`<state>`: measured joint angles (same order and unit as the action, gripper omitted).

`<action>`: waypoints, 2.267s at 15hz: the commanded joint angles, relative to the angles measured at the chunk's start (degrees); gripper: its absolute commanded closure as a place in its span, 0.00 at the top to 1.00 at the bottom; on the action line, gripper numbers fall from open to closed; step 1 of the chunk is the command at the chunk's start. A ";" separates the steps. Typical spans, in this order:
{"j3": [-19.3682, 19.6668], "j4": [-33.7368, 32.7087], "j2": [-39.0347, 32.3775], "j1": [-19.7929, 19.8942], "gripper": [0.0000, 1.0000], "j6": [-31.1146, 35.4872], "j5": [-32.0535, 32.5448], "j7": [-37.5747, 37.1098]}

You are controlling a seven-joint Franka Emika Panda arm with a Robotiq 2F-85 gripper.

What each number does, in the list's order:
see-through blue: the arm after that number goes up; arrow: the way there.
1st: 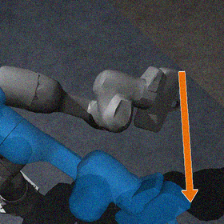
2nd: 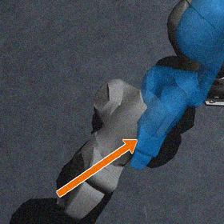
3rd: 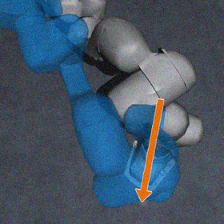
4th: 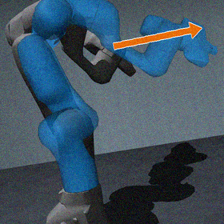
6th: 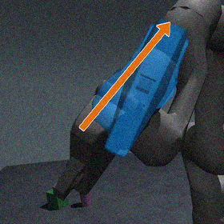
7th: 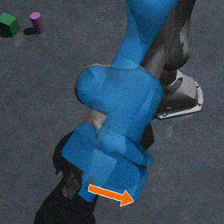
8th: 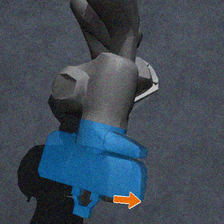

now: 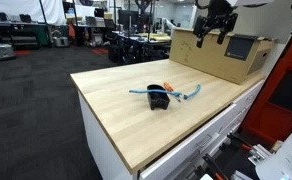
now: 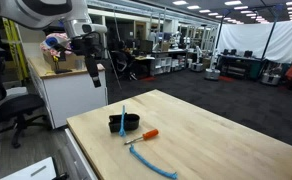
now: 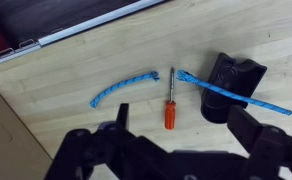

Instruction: Put the cable in the black object

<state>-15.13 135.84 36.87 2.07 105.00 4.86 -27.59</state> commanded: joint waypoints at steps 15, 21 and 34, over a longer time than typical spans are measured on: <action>3.05 -2.83 -9.48 -3.16 1.00 5.72 10.23 17.20; 6.80 -3.83 -20.99 -6.00 1.00 19.44 10.93 31.98; 8.99 -7.11 -35.18 -10.70 1.00 26.05 9.62 68.36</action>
<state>-7.20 131.28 6.78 -8.38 128.15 14.30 32.39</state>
